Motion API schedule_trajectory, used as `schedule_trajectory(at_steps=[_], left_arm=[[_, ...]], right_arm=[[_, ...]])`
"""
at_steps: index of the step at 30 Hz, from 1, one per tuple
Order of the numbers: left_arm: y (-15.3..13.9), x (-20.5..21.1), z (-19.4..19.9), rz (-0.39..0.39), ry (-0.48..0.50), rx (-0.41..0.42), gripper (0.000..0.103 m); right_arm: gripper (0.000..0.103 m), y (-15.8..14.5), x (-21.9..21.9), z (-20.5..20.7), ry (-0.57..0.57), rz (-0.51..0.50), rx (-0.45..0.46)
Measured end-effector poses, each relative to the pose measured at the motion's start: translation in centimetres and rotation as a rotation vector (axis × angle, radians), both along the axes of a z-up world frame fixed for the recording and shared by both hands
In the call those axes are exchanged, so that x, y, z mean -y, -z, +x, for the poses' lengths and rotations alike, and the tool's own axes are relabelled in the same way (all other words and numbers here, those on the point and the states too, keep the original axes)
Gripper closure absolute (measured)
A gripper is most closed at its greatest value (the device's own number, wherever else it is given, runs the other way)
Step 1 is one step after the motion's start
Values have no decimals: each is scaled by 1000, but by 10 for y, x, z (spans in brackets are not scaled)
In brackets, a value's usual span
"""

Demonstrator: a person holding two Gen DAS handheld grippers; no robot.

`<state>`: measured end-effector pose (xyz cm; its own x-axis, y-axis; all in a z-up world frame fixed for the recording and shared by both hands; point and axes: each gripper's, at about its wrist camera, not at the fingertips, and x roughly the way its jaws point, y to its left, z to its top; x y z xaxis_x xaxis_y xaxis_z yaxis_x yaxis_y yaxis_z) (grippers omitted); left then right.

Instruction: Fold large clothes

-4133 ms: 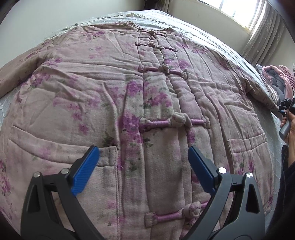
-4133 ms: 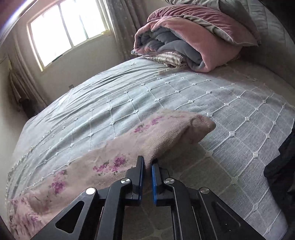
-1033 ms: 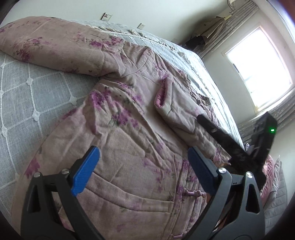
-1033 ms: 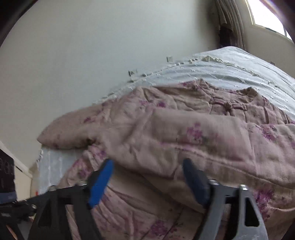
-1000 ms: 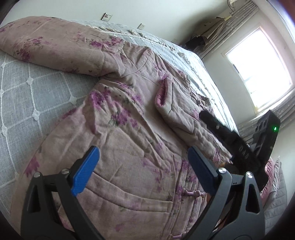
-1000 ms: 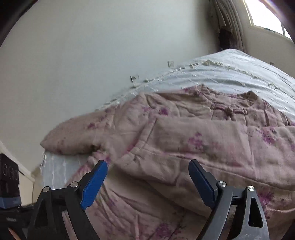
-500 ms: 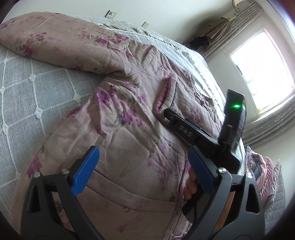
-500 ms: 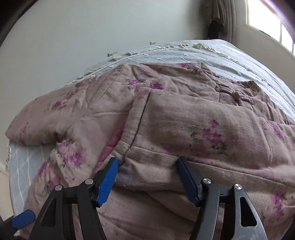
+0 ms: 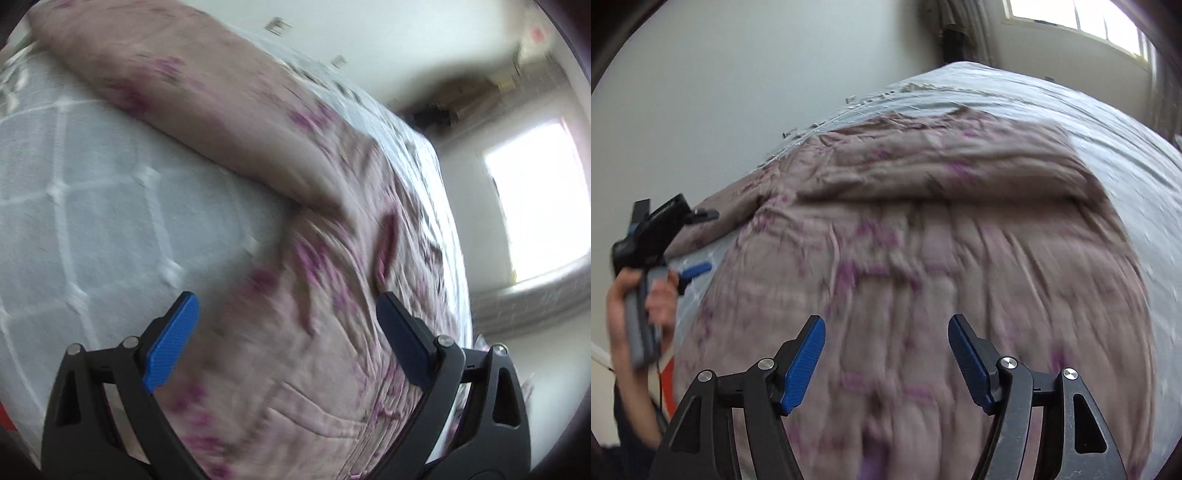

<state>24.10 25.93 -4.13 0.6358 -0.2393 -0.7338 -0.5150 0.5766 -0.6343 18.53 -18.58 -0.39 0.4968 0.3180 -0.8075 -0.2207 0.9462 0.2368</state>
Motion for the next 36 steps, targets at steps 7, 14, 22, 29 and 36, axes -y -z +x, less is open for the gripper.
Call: schedule_trajectory(at_steps=[7, 14, 22, 29, 36], left_arm=[[-7, -160, -39, 120, -320, -59, 6], [-8, -279, -59, 230, -534, -123, 9], [-3, -274, -16, 351, -424, -97, 72], [-77, -260, -8, 485, -460, -6, 84], [-198, -159, 17, 617, -336, 225, 85]], right_arm=[[25, 4, 104, -111, 213, 24, -13], [25, 11, 151, -124, 348, 97, 14], [25, 19, 151, -112, 347, 105, 11], [25, 6, 169, -115, 340, 52, 30], [25, 21, 189, -115, 361, 97, -6]])
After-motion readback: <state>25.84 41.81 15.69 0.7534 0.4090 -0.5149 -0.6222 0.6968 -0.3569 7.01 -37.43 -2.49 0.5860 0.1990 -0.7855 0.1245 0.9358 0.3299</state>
